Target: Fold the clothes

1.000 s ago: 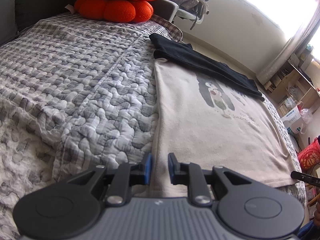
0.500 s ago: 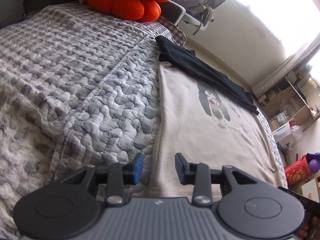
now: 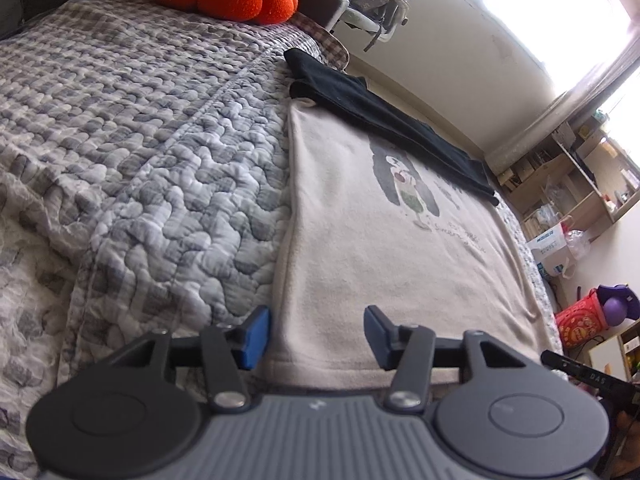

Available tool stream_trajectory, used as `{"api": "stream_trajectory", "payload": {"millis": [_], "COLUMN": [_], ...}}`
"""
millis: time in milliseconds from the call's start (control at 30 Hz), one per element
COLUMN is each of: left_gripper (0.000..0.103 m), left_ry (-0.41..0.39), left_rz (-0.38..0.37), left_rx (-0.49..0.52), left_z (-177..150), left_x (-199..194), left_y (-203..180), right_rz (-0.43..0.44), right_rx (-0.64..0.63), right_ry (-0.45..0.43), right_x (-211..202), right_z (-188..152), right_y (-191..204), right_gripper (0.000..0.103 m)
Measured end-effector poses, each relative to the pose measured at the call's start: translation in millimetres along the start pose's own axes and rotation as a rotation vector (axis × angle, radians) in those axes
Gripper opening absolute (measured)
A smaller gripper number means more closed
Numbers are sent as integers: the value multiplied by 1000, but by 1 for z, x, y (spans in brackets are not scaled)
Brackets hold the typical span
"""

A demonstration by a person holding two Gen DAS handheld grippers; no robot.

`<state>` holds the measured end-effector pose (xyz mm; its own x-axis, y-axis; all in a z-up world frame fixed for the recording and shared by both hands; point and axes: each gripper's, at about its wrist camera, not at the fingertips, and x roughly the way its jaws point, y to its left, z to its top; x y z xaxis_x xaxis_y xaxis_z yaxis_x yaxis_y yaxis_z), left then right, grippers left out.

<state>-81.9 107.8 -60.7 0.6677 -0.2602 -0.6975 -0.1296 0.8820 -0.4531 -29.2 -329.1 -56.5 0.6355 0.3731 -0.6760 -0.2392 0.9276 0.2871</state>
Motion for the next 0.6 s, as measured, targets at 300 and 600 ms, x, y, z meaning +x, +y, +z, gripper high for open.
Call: {"api": "stream_trajectory", "payload": {"millis": [300,600], "left_gripper": [6,5], "left_ry": [-16,-16], "left_rz": [46,31], "left_rx": [38,32], "left_z": [-1,0], "left_x": [-2,-3], "left_y": [-3,-3], "right_rz": [13,29], "right_rx": [11,2], "right_ry": [-59,-95], "right_x": [-11,-15], "right_z": [-1,2], "right_y": [-1,3], "right_gripper": [11,10]}}
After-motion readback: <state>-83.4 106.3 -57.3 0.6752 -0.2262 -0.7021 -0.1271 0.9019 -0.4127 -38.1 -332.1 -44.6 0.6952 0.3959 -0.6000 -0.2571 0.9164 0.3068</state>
